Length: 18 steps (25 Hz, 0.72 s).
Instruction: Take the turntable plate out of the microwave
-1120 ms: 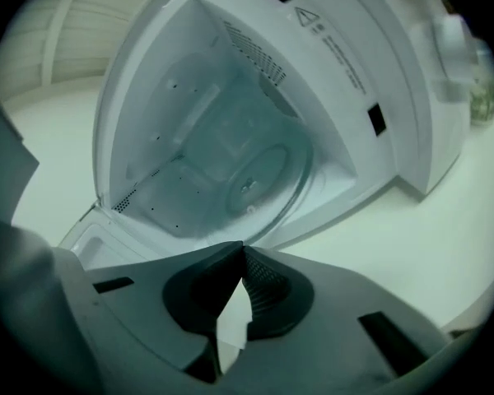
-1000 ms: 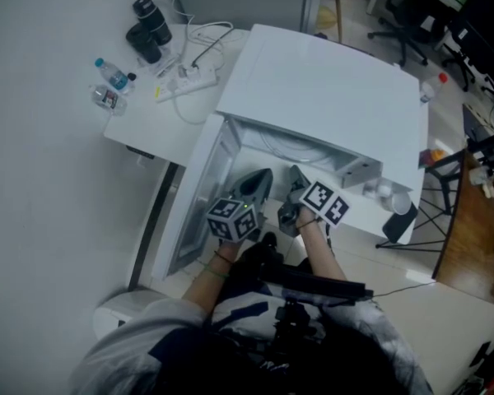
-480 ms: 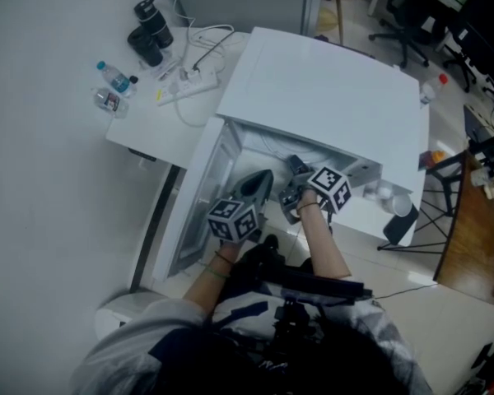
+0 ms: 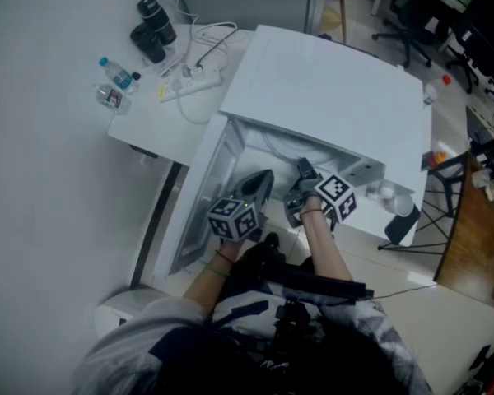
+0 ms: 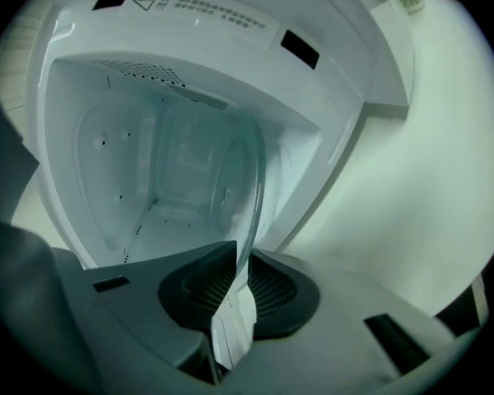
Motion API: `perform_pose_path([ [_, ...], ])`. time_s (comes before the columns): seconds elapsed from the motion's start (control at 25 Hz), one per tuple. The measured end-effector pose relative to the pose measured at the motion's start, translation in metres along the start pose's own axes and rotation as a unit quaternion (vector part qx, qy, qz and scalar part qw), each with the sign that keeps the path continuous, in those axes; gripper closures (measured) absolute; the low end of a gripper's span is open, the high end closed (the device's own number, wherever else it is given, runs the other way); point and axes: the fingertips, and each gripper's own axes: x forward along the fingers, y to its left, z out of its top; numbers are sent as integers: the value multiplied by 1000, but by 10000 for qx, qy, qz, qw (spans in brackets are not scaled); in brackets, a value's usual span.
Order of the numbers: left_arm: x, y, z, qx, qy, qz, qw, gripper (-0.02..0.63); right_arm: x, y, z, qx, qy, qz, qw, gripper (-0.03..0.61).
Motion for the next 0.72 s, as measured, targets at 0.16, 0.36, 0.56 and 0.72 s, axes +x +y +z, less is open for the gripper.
perform_pose_path([
  [0.16,2,0,-8,-283,106,-110,9995,611,-18,-13,-7,-80,76,-19,9999,537],
  [0.36,7,1,-42,-826,627,-340,9940,583,-28,-19,-15,-342,176,30,9993,534],
  [0.56,13,-1,-54,-1598,694,-562,9831,519,-31,-19,-12,-528,130,115,9985,532],
  [0.72,25,10,-51,-1963,597,-459,9777,510,-33,-18,-11,-765,78,235,9968,529],
])
